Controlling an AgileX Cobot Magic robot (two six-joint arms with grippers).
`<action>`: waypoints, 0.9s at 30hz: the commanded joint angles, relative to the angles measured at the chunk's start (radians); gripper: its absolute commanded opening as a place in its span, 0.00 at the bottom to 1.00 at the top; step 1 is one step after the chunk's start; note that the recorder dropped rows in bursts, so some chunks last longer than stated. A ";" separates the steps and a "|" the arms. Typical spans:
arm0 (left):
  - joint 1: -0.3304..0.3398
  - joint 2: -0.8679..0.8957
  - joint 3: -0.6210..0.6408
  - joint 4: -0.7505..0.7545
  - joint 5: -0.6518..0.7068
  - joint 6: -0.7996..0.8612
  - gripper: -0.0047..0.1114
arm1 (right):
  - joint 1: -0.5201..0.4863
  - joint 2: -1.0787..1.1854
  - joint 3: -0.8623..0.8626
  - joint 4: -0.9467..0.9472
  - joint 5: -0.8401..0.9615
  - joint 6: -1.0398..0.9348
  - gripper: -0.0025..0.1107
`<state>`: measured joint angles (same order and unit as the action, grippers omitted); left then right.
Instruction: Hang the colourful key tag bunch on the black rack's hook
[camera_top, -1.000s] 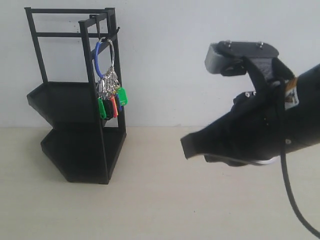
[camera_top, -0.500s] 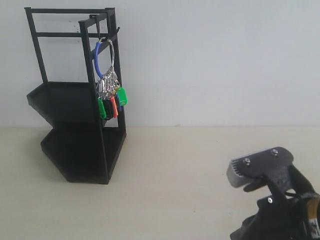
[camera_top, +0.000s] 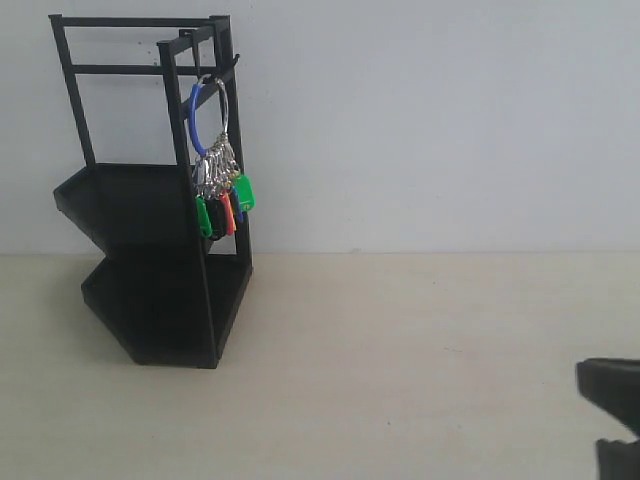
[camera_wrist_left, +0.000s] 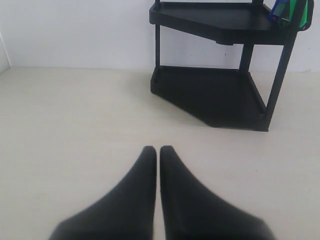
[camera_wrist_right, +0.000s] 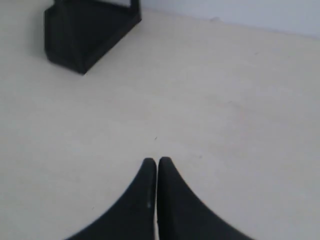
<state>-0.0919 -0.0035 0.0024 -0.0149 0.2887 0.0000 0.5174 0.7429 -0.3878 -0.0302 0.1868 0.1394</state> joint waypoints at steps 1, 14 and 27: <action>0.002 0.004 -0.002 -0.003 -0.003 0.000 0.08 | -0.129 -0.188 0.050 -0.009 -0.021 -0.007 0.02; 0.002 0.004 -0.002 -0.003 -0.003 0.000 0.08 | -0.369 -0.743 0.313 0.070 -0.219 0.173 0.02; 0.002 0.004 -0.002 -0.003 -0.003 0.000 0.08 | -0.369 -0.743 0.388 0.154 0.002 0.195 0.02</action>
<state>-0.0919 -0.0035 0.0024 -0.0149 0.2870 0.0000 0.1517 0.0041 -0.0050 0.1226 0.1636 0.4385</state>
